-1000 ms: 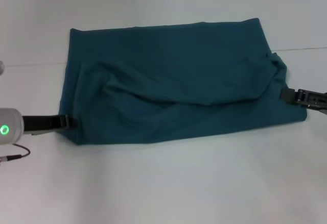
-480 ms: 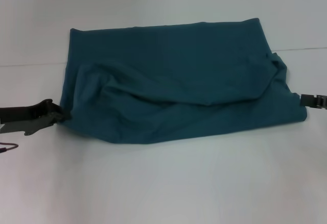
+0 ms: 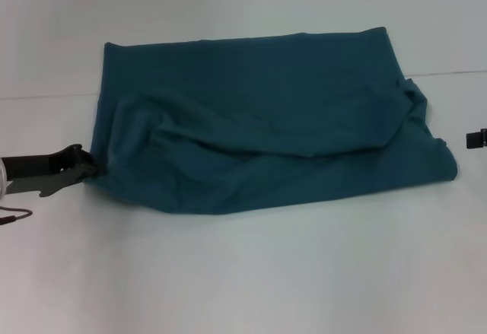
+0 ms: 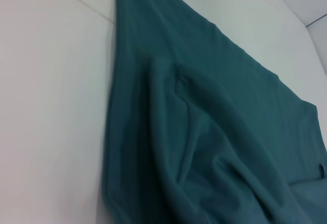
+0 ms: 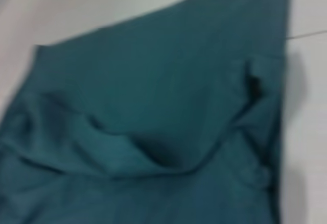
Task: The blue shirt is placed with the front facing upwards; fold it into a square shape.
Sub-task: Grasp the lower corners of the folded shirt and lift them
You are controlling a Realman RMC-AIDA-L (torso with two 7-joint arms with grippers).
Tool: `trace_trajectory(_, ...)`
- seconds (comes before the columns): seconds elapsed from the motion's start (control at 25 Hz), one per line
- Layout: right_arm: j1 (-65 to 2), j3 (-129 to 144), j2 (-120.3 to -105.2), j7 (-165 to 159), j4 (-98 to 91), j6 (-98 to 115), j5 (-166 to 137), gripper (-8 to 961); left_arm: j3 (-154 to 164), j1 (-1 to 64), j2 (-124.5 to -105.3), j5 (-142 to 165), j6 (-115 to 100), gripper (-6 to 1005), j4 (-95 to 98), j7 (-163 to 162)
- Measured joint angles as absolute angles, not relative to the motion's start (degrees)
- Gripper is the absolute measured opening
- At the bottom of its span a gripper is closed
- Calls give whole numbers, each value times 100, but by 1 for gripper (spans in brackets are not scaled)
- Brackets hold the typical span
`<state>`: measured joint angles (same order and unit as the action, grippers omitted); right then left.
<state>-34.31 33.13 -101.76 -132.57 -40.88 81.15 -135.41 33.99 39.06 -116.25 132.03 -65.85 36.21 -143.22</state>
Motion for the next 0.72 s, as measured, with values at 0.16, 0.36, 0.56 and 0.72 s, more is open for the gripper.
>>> trace_trajectory(0.16,-3714,3324,-10285,-13420,-4078,7829,-14160,807,3399,3927,-11639,13171,-6548,41,3617,-14271)
trace_trajectory(0.36,-3764,3323,-10467,-13412,-3993,7352,-14329,807,3397,3967,-11653,13162,-6513,46,3612,-14260)
trace_trajectory(0.56,-3787,3351,-10705,-13361,-3869,6740,-14361,806,3393,3994,-11677,13155,-6454,50,3612,-14258)
trace_trajectory(0.72,-3877,3447,-10790,-13323,-3606,6370,-14370,807,3392,3995,-11704,13149,-6407,54,3612,-14251)
